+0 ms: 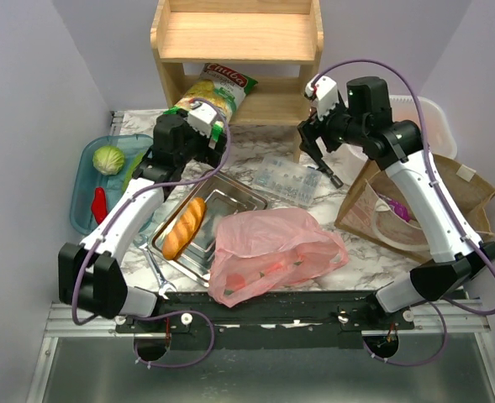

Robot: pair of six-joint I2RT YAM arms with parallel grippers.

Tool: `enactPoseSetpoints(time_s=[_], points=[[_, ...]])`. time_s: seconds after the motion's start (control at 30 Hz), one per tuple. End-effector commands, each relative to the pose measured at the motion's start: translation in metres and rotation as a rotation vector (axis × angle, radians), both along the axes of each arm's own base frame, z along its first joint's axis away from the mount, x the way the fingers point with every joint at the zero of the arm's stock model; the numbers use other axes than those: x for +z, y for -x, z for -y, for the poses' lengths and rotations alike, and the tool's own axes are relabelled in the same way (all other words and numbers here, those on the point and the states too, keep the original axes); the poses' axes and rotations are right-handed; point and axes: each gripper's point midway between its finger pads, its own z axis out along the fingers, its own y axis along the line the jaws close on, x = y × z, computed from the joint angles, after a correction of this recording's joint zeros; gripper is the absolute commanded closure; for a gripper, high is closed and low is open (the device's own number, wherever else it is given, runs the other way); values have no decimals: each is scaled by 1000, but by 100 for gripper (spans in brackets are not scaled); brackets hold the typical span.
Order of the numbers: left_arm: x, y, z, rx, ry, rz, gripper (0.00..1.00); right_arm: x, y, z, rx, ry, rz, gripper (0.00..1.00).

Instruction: Untie the knot of the grocery bags and take out the mixed food

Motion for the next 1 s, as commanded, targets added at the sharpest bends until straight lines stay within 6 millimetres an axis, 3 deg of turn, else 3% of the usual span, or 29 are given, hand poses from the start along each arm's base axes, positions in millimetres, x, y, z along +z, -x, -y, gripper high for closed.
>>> enactPoseSetpoints(time_s=[0.0, 0.17, 0.37, 0.53, 0.7, 0.9, 0.97], points=[[-9, -29, -4, 42, -184, 28, 2, 32, -17, 41, -188, -33, 57, 18], [6, -47, 18, -6, -140, 55, 2, 41, -22, 100, -329, -49, 0, 19], [5, -43, 44, -138, -135, 38, 2, 40, -6, 137, -427, 26, -27, 19], [-17, -17, 45, -207, -159, -49, 1, 32, 8, 188, -547, 109, -86, 22], [-39, 21, 45, -298, -167, -125, 2, 13, 33, 238, -620, 228, -201, 35], [-24, 62, 45, -370, -114, -85, 2, 3, 68, 271, -611, 427, -236, 47], [-15, 76, 51, -422, -79, -57, 1, -15, 83, 274, -581, 485, -284, 47]])
